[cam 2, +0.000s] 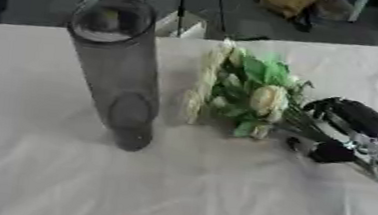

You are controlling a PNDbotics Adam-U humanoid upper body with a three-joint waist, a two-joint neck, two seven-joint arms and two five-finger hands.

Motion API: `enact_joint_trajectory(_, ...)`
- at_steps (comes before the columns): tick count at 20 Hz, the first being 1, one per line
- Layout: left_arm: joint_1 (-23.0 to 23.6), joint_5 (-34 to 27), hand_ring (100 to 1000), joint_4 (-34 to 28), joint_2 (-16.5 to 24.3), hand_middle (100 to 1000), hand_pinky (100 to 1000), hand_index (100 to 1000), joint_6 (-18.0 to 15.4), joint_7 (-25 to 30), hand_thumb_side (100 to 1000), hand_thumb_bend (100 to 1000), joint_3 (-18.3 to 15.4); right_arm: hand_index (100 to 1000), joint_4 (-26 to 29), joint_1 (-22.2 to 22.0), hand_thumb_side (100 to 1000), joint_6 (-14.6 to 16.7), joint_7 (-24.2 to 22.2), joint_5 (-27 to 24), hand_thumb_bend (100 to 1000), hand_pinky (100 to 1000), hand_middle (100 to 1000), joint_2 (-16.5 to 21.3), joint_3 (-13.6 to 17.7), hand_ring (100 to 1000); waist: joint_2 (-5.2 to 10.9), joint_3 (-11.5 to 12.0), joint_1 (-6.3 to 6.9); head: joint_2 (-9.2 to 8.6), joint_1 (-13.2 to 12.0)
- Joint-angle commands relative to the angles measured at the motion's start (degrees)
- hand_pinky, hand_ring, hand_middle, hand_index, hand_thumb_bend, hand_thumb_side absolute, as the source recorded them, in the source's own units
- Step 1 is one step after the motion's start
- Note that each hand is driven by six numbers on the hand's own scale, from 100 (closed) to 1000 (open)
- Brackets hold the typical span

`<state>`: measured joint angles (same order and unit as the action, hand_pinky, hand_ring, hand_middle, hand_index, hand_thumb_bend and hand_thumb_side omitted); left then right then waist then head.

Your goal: Arrange flowers into the vase.

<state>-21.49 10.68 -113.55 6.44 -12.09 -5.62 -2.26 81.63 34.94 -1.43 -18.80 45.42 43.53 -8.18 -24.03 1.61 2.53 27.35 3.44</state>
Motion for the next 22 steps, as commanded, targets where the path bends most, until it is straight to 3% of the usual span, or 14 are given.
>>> enact_joint_trajectory(1,-0.22,0.26,625,-1.04,0.18,655,502,929,0.00,0.13,1000,100,0.62,858,-0.41,0.94,536,-0.13,1.13,0.50,271,678,636,0.99,0.18,700,0.24,0.01,0.82,-0.83,0.32)
enact_joint_trajectory(13,-0.19,0.35,626,-1.04,0.17,657,502,929,0.10,0.41,1000,100,0.57,743,-0.03,0.53,489,0.05,2.49,-0.85,145,608,516,1.13,0.03,584,0.00,-0.19,0.92,-0.76,0.38)
enact_joint_trajectory(22,-0.15,0.32,626,-1.04,0.11,657,501,929,0.12,0.56,1000,100,0.58,580,-0.46,0.71,472,-0.34,3.06,-1.54,100,434,382,0.82,-0.18,440,-0.16,0.01,0.95,-0.92,0.50)
